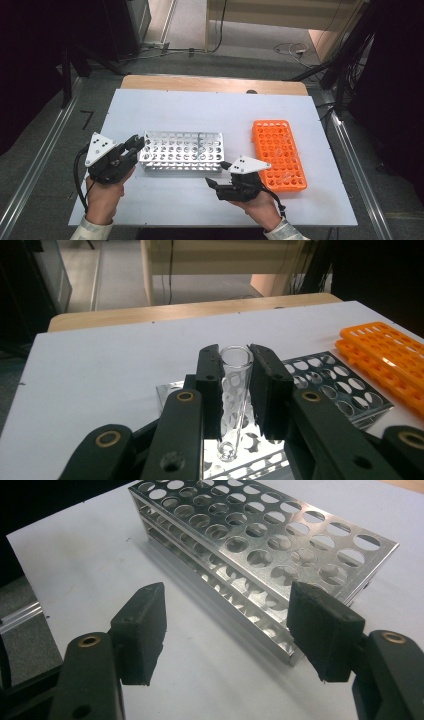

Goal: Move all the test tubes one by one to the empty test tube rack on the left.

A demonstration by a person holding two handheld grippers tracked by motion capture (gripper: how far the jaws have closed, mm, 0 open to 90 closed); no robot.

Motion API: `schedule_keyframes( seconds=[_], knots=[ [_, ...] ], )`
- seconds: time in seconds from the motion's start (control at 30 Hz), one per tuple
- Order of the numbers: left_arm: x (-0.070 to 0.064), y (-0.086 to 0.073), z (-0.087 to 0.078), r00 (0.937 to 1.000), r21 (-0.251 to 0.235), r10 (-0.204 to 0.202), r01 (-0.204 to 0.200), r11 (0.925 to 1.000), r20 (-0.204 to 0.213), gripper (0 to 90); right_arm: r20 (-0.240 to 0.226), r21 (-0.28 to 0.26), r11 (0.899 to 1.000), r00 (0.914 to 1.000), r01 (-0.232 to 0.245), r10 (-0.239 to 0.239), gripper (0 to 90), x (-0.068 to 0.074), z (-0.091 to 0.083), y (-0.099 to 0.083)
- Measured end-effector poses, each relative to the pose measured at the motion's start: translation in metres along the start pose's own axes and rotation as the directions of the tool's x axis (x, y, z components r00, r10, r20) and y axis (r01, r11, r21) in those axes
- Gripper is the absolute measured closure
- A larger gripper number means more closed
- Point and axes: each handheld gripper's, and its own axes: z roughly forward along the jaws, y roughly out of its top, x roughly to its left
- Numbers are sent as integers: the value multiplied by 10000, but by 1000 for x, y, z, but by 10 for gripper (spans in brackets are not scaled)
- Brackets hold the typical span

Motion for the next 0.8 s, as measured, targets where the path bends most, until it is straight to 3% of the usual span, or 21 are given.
schedule_keyframes(
  seconds=[0.4,0.8],
  knots=[
    [4,-7,6,9985,-5,244,-244,9997,-485,750,37,0,10000,10000,-53,53,310,-2,0,-2],
    [2,-26,19,9946,547,694,-653,9964,-771,750,54,-19,9999,9999,-113,113,311,-3,-2,-3]
  ],
)
